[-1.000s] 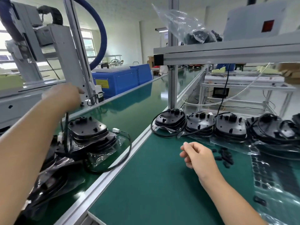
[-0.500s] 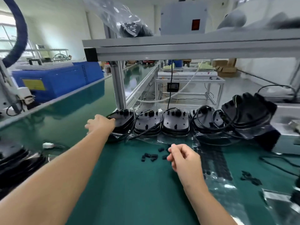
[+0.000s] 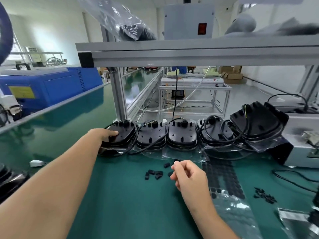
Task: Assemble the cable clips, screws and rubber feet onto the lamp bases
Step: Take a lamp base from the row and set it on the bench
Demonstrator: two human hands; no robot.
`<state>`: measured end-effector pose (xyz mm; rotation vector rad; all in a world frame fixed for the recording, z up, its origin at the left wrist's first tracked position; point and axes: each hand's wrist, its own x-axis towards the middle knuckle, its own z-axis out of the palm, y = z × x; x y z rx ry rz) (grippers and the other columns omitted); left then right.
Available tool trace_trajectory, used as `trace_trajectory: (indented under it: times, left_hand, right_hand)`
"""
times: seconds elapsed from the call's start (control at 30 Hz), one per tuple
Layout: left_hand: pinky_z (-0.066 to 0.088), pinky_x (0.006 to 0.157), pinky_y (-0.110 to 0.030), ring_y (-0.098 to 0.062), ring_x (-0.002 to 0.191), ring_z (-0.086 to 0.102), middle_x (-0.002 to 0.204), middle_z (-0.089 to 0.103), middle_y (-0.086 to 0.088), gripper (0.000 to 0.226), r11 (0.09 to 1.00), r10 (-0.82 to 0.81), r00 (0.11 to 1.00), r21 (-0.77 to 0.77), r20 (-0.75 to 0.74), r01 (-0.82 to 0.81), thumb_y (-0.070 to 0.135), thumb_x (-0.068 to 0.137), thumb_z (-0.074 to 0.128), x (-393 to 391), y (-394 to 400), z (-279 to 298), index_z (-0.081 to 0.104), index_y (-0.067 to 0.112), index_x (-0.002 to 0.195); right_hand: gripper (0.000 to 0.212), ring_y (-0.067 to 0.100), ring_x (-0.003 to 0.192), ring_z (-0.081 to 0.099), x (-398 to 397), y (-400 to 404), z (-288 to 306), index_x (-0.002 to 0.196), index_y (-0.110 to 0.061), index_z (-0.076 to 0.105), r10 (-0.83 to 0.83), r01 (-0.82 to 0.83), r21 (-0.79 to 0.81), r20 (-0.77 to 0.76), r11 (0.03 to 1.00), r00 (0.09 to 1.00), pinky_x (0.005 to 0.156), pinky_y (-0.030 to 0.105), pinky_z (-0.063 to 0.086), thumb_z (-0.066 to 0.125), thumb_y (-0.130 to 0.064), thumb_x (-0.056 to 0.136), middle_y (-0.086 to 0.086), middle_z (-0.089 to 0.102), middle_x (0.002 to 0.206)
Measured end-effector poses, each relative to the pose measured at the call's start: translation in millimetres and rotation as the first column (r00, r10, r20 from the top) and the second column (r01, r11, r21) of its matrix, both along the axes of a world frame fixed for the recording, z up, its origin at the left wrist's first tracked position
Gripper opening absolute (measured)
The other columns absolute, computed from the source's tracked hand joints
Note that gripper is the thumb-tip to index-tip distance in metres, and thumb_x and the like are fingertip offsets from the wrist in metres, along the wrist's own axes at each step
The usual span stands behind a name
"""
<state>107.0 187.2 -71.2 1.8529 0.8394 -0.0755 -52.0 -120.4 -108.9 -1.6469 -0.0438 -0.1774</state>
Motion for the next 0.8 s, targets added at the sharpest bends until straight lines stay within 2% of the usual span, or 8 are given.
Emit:
trace_trajectory:
  times: [0.13, 0.23, 0.3, 0.4, 0.47, 0.6, 0.7, 0.8]
  left_hand:
    - [0.036, 0.108, -0.046, -0.036, 0.131, 0.045, 0.144, 0.047, -0.016, 0.076, 0.994, -0.082, 0.996, -0.068, -0.026, 0.080, 0.037, 0.082, 0.074, 1, -6, 2, 0.041, 0.005, 0.142]
    - [0.046, 0.078, -0.038, -0.033, 0.094, 0.059, 0.113, 0.062, -0.015, 0.054, 0.993, -0.032, 0.998, -0.110, 0.054, 0.038, 0.028, 0.086, 0.070, -1, -10, 5, 0.054, 0.001, 0.130]
    - [0.050, 0.060, -0.036, -0.030, 0.068, 0.057, 0.093, 0.064, -0.014, 0.038, 0.986, 0.069, 0.988, -0.159, 0.142, -0.046, 0.020, 0.084, 0.073, -6, -9, 8, 0.060, 0.002, 0.114]
    - [0.045, 0.035, -0.023, -0.024, 0.055, 0.053, 0.082, 0.062, -0.008, 0.021, 0.949, 0.193, 0.957, -0.289, 0.217, -0.126, 0.021, 0.083, 0.073, -20, -8, 17, 0.055, 0.011, 0.088]
    - [0.036, 0.036, -0.017, -0.017, 0.052, 0.048, 0.074, 0.057, -0.002, 0.019, 0.927, 0.241, 0.938, -0.346, 0.248, -0.146, 0.024, 0.084, 0.068, -37, -7, 25, 0.052, 0.015, 0.083]
    - [0.042, 0.057, -0.025, -0.017, 0.061, 0.056, 0.070, 0.066, 0.000, 0.010, 0.878, 0.295, 0.888, -0.467, 0.352, -0.106, 0.024, 0.087, 0.061, -85, -14, 51, 0.055, 0.015, 0.086]
    - [0.043, 0.040, -0.017, -0.013, 0.042, 0.060, 0.048, 0.063, 0.003, 0.014, 0.831, 0.328, 0.849, -0.553, 0.415, -0.050, 0.023, 0.088, 0.060, -134, -31, 73, 0.055, 0.016, 0.078]
    - [0.039, 0.035, -0.014, -0.010, 0.032, 0.053, 0.045, 0.060, 0.006, 0.015, 0.837, 0.315, 0.828, -0.547, 0.464, -0.012, 0.026, 0.087, 0.063, -178, -60, 81, 0.055, 0.019, 0.076]
  right_hand:
    - [0.024, 0.007, 0.052, 0.049, -2, 1, 1, 0.075, -0.016, 0.067, -0.001, 0.001, 0.014, 0.004, 1.000, 1.000, 0.054, 0.027, 0.043, 0.057, -0.022, 0.096, -0.001, 0.066, 0.063]
    - [0.024, 0.008, 0.052, 0.049, -3, 0, 2, 0.075, -0.016, 0.067, 0.003, -0.003, 0.010, 0.005, 1.000, 1.000, 0.054, 0.028, 0.043, 0.057, -0.021, 0.096, -0.001, 0.066, 0.064]
    - [0.024, 0.008, 0.053, 0.049, -4, 0, 2, 0.075, -0.016, 0.066, 0.009, -0.009, 0.001, 0.009, 1.000, 1.000, 0.055, 0.027, 0.043, 0.057, -0.022, 0.096, -0.001, 0.066, 0.064]
    - [0.025, 0.006, 0.053, 0.050, -5, -1, 2, 0.074, -0.017, 0.065, 0.017, -0.016, -0.011, 0.017, 1.000, 1.000, 0.054, 0.025, 0.043, 0.056, -0.023, 0.096, -0.001, 0.067, 0.065]
    - [0.024, 0.006, 0.052, 0.050, -5, -2, 2, 0.075, -0.017, 0.066, 0.015, -0.015, -0.016, 0.022, 1.000, 1.000, 0.054, 0.024, 0.044, 0.056, -0.023, 0.096, -0.002, 0.067, 0.066]
    - [0.024, 0.006, 0.053, 0.052, -4, -1, 1, 0.076, -0.017, 0.066, 0.015, -0.014, -0.024, 0.015, 1.000, 1.000, 0.055, 0.025, 0.044, 0.056, -0.024, 0.096, -0.002, 0.067, 0.066]
    - [0.021, 0.010, 0.056, 0.055, -6, 0, 7, 0.080, -0.012, 0.066, 0.081, -0.081, 0.000, -0.005, 0.997, 0.997, 0.052, 0.025, 0.044, 0.056, -0.020, 0.096, 0.001, 0.069, 0.068]
    - [0.022, 0.012, 0.063, 0.061, -15, 5, 23, 0.094, -0.012, 0.067, 0.257, -0.245, 0.126, -0.096, 0.961, 0.962, 0.054, 0.023, 0.049, 0.055, -0.030, 0.098, 0.006, 0.073, 0.078]
